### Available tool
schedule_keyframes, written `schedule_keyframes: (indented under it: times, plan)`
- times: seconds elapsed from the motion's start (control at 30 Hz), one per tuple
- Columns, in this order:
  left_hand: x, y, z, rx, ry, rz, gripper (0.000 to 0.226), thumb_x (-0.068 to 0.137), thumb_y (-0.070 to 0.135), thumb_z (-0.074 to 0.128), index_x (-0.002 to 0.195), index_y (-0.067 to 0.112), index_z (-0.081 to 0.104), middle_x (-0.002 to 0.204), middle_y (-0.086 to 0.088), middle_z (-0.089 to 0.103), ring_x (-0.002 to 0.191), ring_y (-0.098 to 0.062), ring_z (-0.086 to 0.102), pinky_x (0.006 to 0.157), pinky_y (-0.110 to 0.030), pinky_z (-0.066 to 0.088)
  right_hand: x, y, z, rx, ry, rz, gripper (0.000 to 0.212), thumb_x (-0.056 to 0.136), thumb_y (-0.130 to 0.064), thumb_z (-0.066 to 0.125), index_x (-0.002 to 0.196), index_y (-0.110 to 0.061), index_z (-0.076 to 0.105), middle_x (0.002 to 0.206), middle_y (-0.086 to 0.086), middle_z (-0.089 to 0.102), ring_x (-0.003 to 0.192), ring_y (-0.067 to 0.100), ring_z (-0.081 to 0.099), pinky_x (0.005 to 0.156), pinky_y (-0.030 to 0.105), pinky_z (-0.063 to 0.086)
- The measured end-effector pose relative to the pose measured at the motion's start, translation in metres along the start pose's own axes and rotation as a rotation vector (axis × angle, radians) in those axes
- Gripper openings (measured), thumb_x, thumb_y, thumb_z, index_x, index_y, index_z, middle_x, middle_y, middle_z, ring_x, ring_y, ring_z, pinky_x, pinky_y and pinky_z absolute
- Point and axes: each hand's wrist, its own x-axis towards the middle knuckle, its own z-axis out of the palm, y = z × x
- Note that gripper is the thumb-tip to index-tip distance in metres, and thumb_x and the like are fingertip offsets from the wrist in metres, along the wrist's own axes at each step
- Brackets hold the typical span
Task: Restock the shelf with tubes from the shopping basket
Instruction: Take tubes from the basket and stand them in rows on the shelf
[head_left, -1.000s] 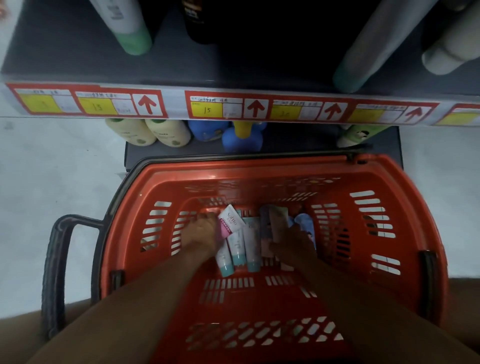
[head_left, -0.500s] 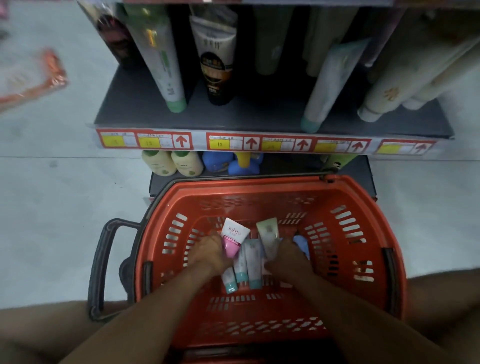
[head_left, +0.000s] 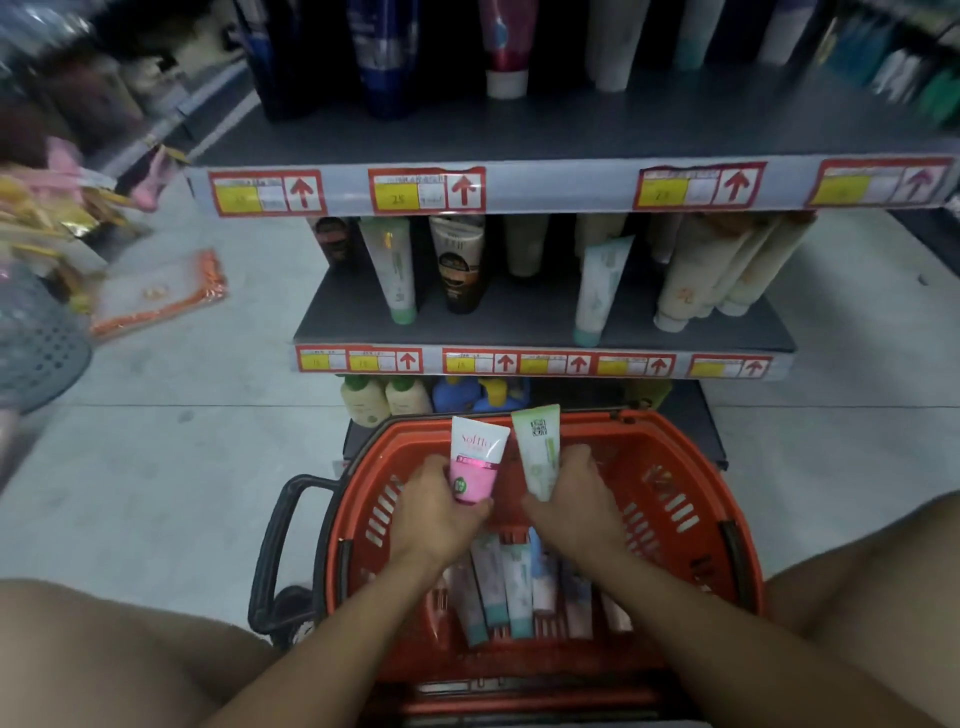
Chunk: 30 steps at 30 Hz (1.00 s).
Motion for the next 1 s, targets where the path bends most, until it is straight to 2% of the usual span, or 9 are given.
schedule_keyframes:
  times: [0.07, 0.23, 0.43, 0.6, 0.67, 0.77, 1.0]
  plan:
    - [0.0, 0.014, -0.013, -0.044, 0.072, 0.043, 0.051, 0.072, 0.042, 0.089, 0.109, 0.024, 0.06, 0.099, 0.006, 0.069, 0.09, -0.018, 0.067, 0.068, -0.034, 0.052, -0.003, -0.014, -0.017, 0.031, 0.049, -0.033, 0.053, 0.076, -0.041, 0.076, 0.108, -0.024, 0.038, 0.112, 0.004, 0.058, 0.102, 0.032, 0.066, 0.077, 0.048, 0.057]
    - [0.002, 0.059, -0.048, -0.181, 0.242, 0.135, 0.054, 0.073, 0.043, 0.09, 0.116, 0.025, 0.063, 0.1, 0.011, 0.069, 0.086, -0.01, 0.064, 0.068, -0.028, 0.047, -0.004, -0.048, -0.066, 0.113, 0.209, -0.143, 0.049, 0.078, -0.041, 0.076, 0.108, -0.027, 0.04, 0.108, 0.0, 0.061, 0.098, 0.026, 0.066, 0.072, 0.044, 0.056]
    - [-0.001, 0.118, -0.089, -0.319, 0.372, 0.225, 0.053, 0.074, 0.047, 0.088, 0.116, 0.032, 0.06, 0.097, 0.016, 0.067, 0.082, 0.008, 0.061, 0.068, -0.022, 0.05, 0.0, -0.093, -0.126, 0.144, 0.388, -0.272, 0.058, 0.075, -0.047, 0.077, 0.113, -0.033, 0.035, 0.109, -0.004, 0.064, 0.1, 0.019, 0.068, 0.074, 0.044, 0.06]
    - [-0.003, 0.164, -0.122, -0.355, 0.441, 0.325, 0.056, 0.075, 0.051, 0.088, 0.119, 0.033, 0.057, 0.094, 0.02, 0.063, 0.083, 0.009, 0.059, 0.067, -0.01, 0.042, 0.005, -0.124, -0.168, 0.175, 0.5, -0.346, 0.06, 0.073, -0.051, 0.079, 0.114, -0.031, 0.039, 0.104, -0.009, 0.062, 0.094, 0.017, 0.066, 0.076, 0.043, 0.058]
    - [0.002, 0.179, -0.135, -0.354, 0.461, 0.354, 0.056, 0.074, 0.053, 0.087, 0.117, 0.032, 0.058, 0.094, 0.018, 0.064, 0.082, 0.005, 0.061, 0.069, -0.015, 0.047, 0.008, -0.135, -0.183, 0.194, 0.54, -0.356, 0.06, 0.073, -0.05, 0.079, 0.114, -0.031, 0.04, 0.103, -0.009, 0.062, 0.093, 0.017, 0.066, 0.077, 0.042, 0.057]
    - [0.013, 0.199, -0.15, -0.37, 0.485, 0.395, 0.059, 0.072, 0.056, 0.086, 0.119, 0.031, 0.06, 0.099, 0.016, 0.067, 0.088, -0.003, 0.065, 0.076, -0.029, 0.055, 0.013, -0.149, -0.204, 0.213, 0.597, -0.365, 0.059, 0.072, -0.051, 0.078, 0.114, -0.031, 0.041, 0.104, -0.01, 0.063, 0.094, 0.018, 0.066, 0.079, 0.044, 0.057]
    - [0.05, 0.245, -0.188, -0.338, 0.554, 0.486, 0.068, 0.075, 0.055, 0.085, 0.13, 0.028, 0.055, 0.117, 0.01, 0.066, 0.104, -0.011, 0.065, 0.087, -0.038, 0.06, 0.04, -0.176, -0.251, 0.184, 0.666, -0.408, 0.061, 0.078, -0.049, 0.08, 0.118, -0.03, 0.038, 0.113, -0.007, 0.062, 0.103, 0.017, 0.067, 0.08, 0.046, 0.06]
